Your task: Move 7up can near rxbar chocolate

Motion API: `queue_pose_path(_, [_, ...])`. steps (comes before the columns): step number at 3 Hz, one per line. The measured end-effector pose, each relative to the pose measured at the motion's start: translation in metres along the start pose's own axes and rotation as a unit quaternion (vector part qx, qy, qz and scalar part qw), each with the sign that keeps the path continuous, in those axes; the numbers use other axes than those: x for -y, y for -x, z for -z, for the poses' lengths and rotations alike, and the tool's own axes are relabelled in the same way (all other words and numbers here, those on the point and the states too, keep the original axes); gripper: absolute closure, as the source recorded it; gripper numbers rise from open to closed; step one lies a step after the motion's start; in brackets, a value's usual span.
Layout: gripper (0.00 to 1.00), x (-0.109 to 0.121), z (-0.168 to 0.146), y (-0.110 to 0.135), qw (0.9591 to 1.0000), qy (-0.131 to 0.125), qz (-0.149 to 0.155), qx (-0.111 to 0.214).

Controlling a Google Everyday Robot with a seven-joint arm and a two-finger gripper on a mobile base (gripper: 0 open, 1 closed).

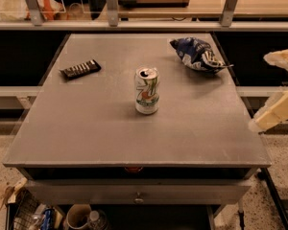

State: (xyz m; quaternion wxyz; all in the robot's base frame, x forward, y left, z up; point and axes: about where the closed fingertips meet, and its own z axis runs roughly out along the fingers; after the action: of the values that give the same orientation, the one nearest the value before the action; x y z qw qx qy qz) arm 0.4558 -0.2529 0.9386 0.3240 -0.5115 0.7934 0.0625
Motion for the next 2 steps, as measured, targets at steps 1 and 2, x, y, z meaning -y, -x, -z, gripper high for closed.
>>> queue_pose_path(1, [0.0,-0.001,-0.012,0.002,0.9932,-0.009,-0.04,0.109])
queue_pose_path(2, [0.0,-0.008,-0.013,0.03,0.9755,0.014,-0.073,0.207])
